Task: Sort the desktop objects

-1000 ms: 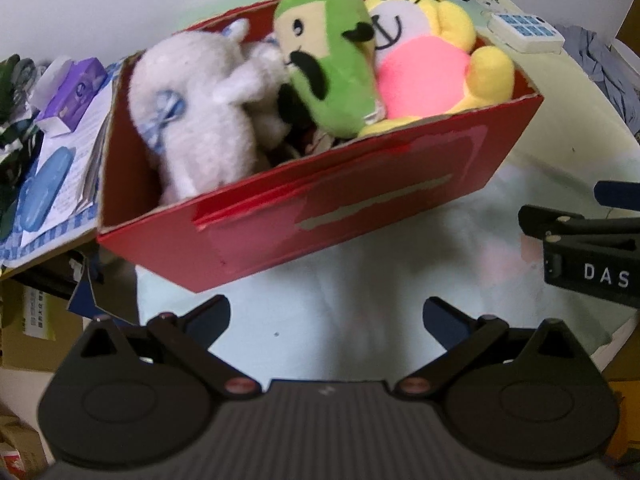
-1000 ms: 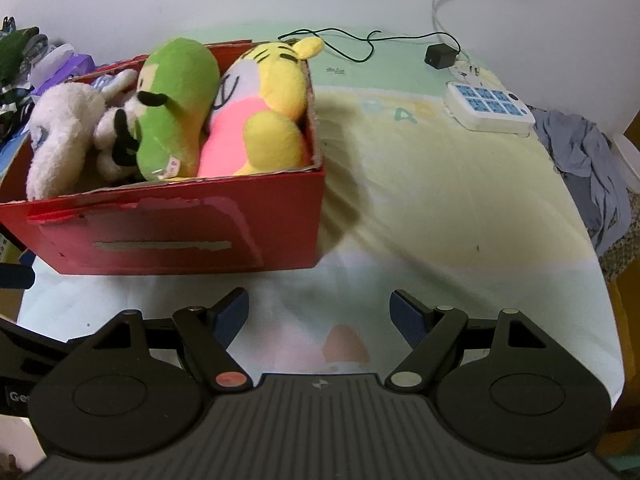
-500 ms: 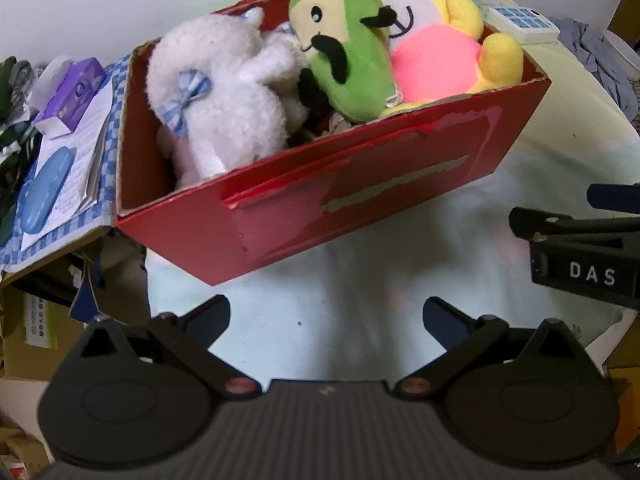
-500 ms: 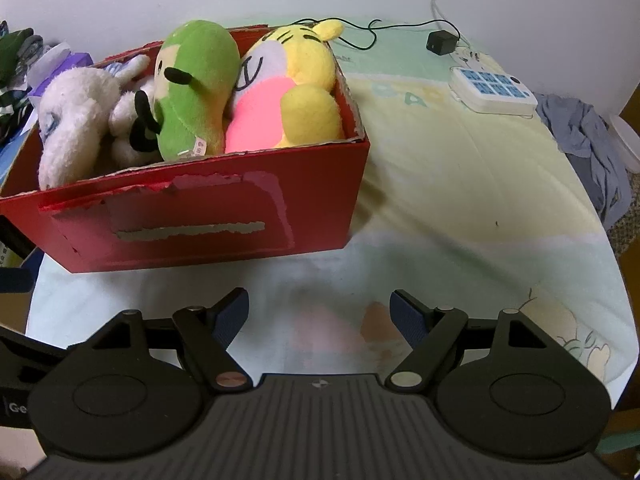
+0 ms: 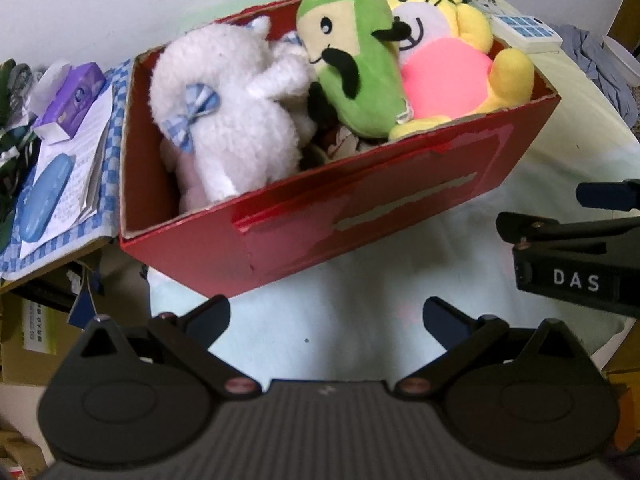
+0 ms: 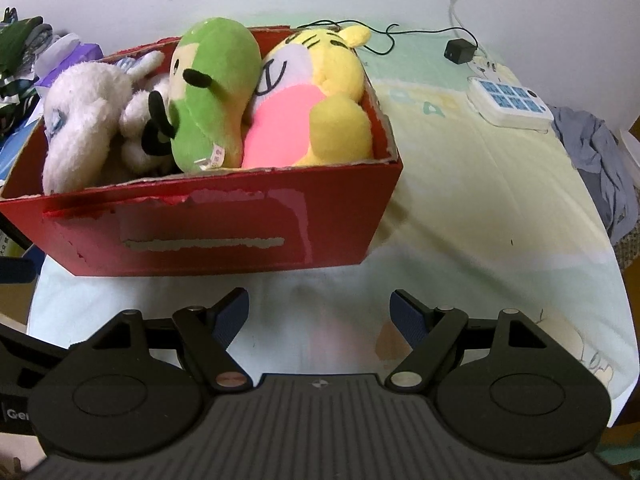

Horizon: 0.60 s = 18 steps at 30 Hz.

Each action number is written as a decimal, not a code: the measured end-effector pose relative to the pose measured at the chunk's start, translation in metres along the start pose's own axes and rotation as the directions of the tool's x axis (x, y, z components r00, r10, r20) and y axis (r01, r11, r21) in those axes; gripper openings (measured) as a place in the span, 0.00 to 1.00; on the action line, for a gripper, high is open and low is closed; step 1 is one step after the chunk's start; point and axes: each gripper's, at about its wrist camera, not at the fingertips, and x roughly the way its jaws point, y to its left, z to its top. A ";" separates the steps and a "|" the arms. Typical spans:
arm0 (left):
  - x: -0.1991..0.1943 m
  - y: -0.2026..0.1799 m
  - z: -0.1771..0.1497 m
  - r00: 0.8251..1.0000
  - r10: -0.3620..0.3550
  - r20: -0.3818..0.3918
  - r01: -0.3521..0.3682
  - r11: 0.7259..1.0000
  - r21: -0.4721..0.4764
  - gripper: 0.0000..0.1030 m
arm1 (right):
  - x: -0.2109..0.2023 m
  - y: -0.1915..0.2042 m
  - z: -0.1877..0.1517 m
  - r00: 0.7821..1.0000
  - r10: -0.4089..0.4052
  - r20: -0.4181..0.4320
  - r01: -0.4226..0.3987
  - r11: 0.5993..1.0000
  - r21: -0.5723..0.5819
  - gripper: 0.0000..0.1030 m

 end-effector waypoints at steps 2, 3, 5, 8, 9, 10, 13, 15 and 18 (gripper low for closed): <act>0.002 0.000 0.001 1.000 0.002 -0.001 -0.002 1.000 -0.001 0.99 | 0.001 -0.001 0.001 1.000 -0.001 0.001 0.001 1.000 0.001 0.78; 0.002 0.000 0.002 1.000 0.003 -0.001 -0.003 1.000 -0.001 0.99 | 0.002 -0.002 0.002 1.000 -0.001 0.000 0.001 1.000 0.005 0.78; 0.003 -0.001 0.004 1.000 0.003 0.000 -0.003 1.000 -0.001 0.99 | 0.003 -0.003 0.004 1.000 0.005 -0.001 -0.004 1.000 0.014 0.78; 0.003 -0.001 0.006 1.000 0.002 -0.003 -0.002 1.000 -0.002 0.99 | 0.005 -0.003 0.005 1.000 0.002 -0.001 -0.002 1.000 0.012 0.78; 0.003 -0.002 0.007 1.000 0.005 -0.003 -0.005 1.000 -0.001 0.99 | 0.005 -0.003 0.005 1.000 0.002 -0.003 -0.002 1.000 0.013 0.78; 0.004 -0.003 0.007 1.000 0.011 -0.003 -0.011 1.000 0.000 0.99 | 0.006 -0.003 0.006 1.000 0.005 -0.005 -0.005 1.000 0.016 0.78; 0.005 -0.005 0.009 1.000 0.023 0.000 -0.023 1.000 -0.002 0.99 | 0.008 -0.005 0.007 1.000 0.011 -0.004 -0.011 1.000 0.021 0.78; 0.005 -0.005 0.010 1.000 0.027 0.000 -0.027 1.000 -0.004 0.99 | 0.009 -0.006 0.008 1.000 0.008 -0.004 -0.008 1.000 0.020 0.78; 0.005 -0.004 0.011 1.000 0.030 -0.003 -0.030 0.999 -0.012 0.99 | 0.010 -0.007 0.009 1.000 0.011 -0.003 -0.011 1.000 0.021 0.78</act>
